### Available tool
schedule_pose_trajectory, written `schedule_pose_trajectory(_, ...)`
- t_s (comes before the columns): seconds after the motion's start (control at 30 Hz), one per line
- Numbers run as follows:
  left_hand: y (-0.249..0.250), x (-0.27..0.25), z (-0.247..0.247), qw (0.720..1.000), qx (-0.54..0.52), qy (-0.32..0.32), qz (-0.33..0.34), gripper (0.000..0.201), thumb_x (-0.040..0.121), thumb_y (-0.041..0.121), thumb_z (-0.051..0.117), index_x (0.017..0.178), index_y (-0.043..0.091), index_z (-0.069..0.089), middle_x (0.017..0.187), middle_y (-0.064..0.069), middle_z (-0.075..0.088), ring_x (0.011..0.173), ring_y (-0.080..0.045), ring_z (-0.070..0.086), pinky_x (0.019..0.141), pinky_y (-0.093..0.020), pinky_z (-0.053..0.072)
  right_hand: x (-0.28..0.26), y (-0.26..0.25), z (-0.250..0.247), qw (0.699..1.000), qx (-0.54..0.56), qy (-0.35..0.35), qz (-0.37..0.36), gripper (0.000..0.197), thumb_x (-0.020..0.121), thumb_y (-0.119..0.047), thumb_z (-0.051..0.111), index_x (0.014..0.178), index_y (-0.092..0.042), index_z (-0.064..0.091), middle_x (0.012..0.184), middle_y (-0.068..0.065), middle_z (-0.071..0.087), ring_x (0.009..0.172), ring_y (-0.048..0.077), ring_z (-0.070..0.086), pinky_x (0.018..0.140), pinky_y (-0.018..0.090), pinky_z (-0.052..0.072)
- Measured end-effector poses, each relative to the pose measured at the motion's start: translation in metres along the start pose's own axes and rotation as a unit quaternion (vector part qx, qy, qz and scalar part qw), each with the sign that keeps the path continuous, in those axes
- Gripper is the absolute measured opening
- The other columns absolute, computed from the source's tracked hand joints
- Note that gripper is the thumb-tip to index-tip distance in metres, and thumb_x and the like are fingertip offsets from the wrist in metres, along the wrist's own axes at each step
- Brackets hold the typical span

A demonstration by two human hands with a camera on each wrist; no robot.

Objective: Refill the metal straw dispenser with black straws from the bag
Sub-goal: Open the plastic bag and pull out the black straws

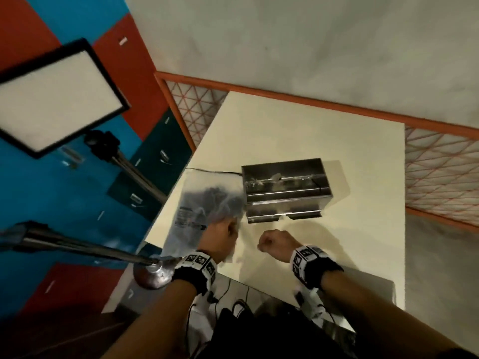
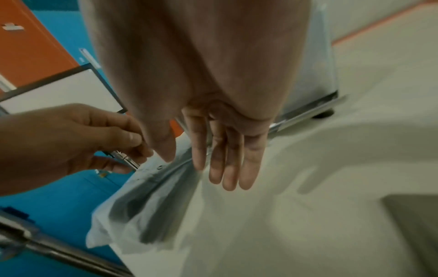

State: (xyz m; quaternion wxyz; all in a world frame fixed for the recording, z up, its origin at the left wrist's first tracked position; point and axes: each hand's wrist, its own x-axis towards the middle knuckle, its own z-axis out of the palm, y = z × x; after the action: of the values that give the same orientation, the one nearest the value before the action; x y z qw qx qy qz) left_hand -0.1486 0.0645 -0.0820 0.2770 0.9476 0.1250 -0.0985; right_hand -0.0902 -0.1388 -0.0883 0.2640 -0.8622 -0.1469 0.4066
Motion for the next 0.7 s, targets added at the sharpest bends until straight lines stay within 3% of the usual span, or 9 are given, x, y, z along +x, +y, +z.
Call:
schedule_pose_trajectory(0.13,-0.059,0.018,-0.031,0.995,0.076,-0.002,-0.061,0.034,0.094,0.035,0.053,0.120,0.015,0.063,0.125,-0.010,0.058,0.119,-0.035,0.051,0.099,-0.045,0.045,0.033,-0.040,0.021,0.998,0.055,-0.009,0.030,0.022,0.085,-0.034,0.065,0.097,-0.016,0.071,0.098,0.009,0.072,0.096,0.025,0.067,0.087,0.038,0.055)
schedule_pose_trajectory(0.23,-0.082,0.026,-0.042,0.984,0.068,0.025,-0.164,0.055,0.093,0.041,0.062,0.140,0.017,0.047,0.139,-0.013,0.044,0.128,-0.036,0.041,0.101,-0.053,0.045,0.047,-0.057,0.034,0.994,0.082,-0.031,0.063,0.028,0.086,-0.031,0.060,0.099,-0.008,0.068,0.096,0.013,0.073,0.089,0.027,0.070,0.082,0.043,0.059)
schedule_pose_trajectory(0.33,-0.095,0.030,-0.042,0.972,0.045,0.018,-0.229,0.074,0.088,0.054,0.066,0.147,0.020,0.038,0.146,-0.014,0.038,0.133,-0.037,0.037,0.104,-0.056,0.043,0.060,-0.064,0.043,0.991,0.091,-0.040,0.087,0.036,0.087,-0.039,0.059,0.105,-0.007,0.064,0.099,0.013,0.071,0.088,0.027,0.070,0.081,0.044,0.059)
schedule_pose_trajectory(0.43,-0.102,0.034,-0.037,0.966,0.012,0.015,-0.258,0.086,0.083,0.060,0.069,0.150,0.018,0.034,0.149,-0.015,0.036,0.136,-0.039,0.036,0.107,-0.057,0.040,0.069,-0.068,0.049,0.990,0.099,-0.035,0.094,0.041,0.086,-0.044,0.061,0.108,-0.010,0.059,0.104,0.014,0.070,0.093,0.028,0.068,0.087,0.045,0.056)
schedule_pose_trajectory(0.57,-0.105,0.040,-0.028,0.954,-0.041,0.011,-0.297,0.100,0.075,0.067,0.072,0.150,0.015,0.029,0.142,-0.019,0.043,0.130,-0.042,0.043,0.105,-0.059,0.043,0.067,-0.086,0.049,0.984,0.143,-0.015,0.102,0.030,0.090,-0.042,0.062,0.104,-0.016,0.056,0.113,0.014,0.068,0.101,0.031,0.066,0.089,0.043,0.054)
schedule_pose_trajectory(0.7,-0.103,0.042,-0.023,0.937,-0.112,0.019,-0.330,0.116,0.071,0.067,0.078,0.154,0.015,0.017,0.143,-0.024,0.044,0.129,-0.047,0.046,0.105,-0.057,0.044,0.069,-0.095,0.051,0.969,0.212,-0.018,0.128,0.048,0.089,-0.051,0.062,0.122,-0.017,0.056,0.112,0.010,0.064,0.099,0.031,0.065,0.085,0.048,0.056)
